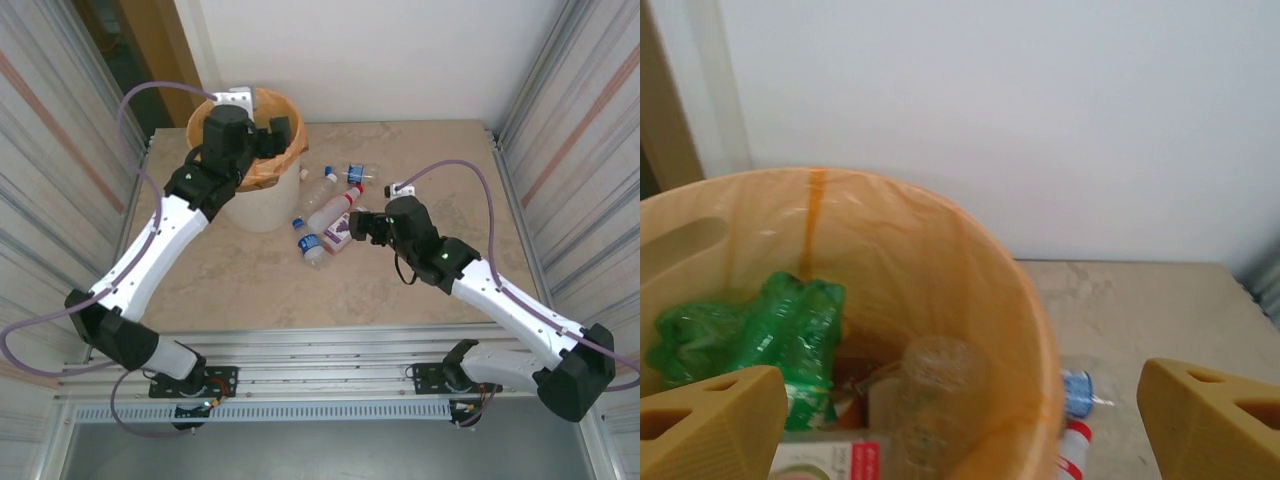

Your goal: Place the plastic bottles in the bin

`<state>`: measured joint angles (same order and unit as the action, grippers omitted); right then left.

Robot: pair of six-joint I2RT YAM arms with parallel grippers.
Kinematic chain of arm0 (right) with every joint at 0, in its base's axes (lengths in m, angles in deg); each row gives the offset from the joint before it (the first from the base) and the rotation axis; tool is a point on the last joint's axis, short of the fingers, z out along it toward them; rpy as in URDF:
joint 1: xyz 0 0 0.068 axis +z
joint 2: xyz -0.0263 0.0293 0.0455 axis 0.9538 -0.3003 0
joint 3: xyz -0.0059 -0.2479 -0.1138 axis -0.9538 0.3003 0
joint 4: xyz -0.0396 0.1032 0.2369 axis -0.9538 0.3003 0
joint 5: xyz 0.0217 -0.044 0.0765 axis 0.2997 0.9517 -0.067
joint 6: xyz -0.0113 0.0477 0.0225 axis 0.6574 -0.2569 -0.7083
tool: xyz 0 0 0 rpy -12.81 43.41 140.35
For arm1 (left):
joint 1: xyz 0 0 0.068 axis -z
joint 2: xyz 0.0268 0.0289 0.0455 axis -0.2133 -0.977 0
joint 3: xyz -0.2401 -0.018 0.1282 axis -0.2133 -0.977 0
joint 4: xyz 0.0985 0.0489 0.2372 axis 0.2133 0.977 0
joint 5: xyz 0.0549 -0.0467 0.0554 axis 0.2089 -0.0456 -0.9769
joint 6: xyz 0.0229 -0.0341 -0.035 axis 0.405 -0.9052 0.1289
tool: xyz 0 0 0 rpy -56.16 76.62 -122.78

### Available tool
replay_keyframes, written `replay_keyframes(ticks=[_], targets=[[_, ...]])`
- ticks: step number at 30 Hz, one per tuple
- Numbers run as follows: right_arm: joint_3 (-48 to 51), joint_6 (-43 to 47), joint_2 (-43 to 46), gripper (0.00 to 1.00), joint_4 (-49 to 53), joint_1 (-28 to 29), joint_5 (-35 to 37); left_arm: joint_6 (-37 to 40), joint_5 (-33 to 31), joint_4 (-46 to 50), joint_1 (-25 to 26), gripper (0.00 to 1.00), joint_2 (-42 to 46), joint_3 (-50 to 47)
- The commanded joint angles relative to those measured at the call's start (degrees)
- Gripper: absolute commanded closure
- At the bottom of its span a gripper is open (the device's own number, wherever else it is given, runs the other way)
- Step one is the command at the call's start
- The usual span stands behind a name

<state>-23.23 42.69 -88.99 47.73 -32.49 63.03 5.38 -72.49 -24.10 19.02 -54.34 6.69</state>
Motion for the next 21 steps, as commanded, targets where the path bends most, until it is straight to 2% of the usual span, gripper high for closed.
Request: replay_keyframes(ticks=[1, 5, 9, 14, 21], targets=[[-1.7, -2.8, 0.1, 0.02, 2.3, -1.4, 1.9, 3.6, -5.1, 1.9, 4.3, 0.09, 3.5, -2.0], [-1.9, -5.2, 0.2, 0.02, 4.8, -3.8, 2.4, 3.8, -7.5, 2.8, 9.5, 0.09, 5.8, -5.5], [-1.7, -8.5, -0.1, 0.02, 7.5, -7.0, 2.0, -0.6, -6.8, 5.5, 12.8, 0.09, 7.2, -10.7], [-1.6, -10.1, -0.7, 0.02, 10.0, -9.5, 1.1, -8.3, -2.9, 6.9, 13.7, 0.1, 7.4, -19.0], [-2.6, -10.4, -1.8, 0.02, 13.1, -11.0, 1.2, -18.9, 1.2, 2.6, 13.7, 0.14, 3.6, -29.3]])
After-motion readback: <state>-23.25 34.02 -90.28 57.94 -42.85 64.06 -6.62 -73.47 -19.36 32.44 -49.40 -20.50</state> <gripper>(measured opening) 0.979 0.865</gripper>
